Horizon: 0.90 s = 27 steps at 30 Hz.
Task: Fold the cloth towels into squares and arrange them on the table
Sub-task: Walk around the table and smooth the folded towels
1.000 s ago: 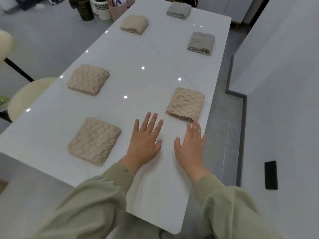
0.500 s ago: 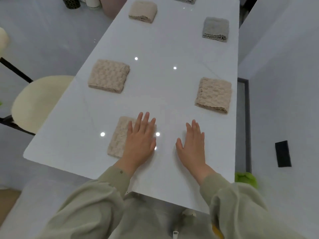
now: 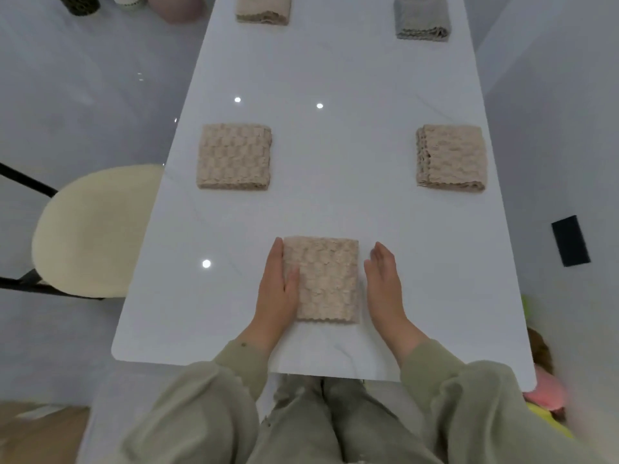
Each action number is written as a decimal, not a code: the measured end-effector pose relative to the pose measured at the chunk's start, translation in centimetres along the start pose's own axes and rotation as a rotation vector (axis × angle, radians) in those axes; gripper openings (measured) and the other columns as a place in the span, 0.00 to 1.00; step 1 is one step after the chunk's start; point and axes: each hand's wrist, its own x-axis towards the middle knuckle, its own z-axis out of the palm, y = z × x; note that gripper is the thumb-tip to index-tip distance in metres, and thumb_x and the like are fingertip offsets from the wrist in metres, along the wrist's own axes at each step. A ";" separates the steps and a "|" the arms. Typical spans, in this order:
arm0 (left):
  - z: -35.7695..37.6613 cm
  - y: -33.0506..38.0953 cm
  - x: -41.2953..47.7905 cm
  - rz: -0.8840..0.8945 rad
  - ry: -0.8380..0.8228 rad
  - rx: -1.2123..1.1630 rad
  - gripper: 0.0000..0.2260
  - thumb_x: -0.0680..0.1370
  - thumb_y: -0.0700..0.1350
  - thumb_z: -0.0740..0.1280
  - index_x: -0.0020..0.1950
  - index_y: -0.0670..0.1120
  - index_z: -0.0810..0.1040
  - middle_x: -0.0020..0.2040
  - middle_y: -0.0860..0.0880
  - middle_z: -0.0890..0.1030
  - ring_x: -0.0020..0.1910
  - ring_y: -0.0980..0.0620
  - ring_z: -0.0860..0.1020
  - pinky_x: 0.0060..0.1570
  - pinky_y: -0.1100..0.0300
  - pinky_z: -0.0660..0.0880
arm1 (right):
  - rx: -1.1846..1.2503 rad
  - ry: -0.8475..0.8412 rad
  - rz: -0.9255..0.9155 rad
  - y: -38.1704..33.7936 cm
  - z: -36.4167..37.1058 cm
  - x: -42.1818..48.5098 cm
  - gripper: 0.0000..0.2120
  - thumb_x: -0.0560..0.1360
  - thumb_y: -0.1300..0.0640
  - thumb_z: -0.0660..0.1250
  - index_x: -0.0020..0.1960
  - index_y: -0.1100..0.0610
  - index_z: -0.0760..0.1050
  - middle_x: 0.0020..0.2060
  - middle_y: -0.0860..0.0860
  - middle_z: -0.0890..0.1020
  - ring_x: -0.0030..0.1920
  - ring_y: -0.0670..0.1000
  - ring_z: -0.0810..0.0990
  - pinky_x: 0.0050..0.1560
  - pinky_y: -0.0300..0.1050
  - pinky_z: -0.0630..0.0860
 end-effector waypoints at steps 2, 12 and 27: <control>0.4 0.1 0.0 -0.003 0.004 -0.037 0.27 0.80 0.53 0.53 0.77 0.46 0.52 0.76 0.52 0.57 0.74 0.57 0.57 0.73 0.60 0.54 | 0.019 0.015 0.005 0.0 1.2 -0.3 0.22 0.81 0.55 0.58 0.74 0.54 0.59 0.67 0.43 0.69 0.69 0.45 0.66 0.65 0.38 0.62; 2.9 1.0 -1.2 0.017 -0.089 -0.076 0.29 0.77 0.54 0.54 0.77 0.46 0.53 0.74 0.56 0.59 0.73 0.60 0.58 0.68 0.71 0.54 | -0.103 0.142 -0.064 1.2 0.8 -1.8 0.26 0.77 0.50 0.56 0.74 0.56 0.61 0.71 0.49 0.67 0.70 0.46 0.65 0.69 0.37 0.60; 3.2 0.7 -3.2 0.046 -0.092 -0.025 0.29 0.78 0.53 0.53 0.77 0.47 0.53 0.73 0.57 0.57 0.72 0.62 0.56 0.67 0.75 0.52 | -0.165 0.067 -0.086 3.1 1.1 -3.9 0.25 0.80 0.59 0.56 0.76 0.54 0.55 0.73 0.46 0.62 0.71 0.41 0.60 0.69 0.34 0.56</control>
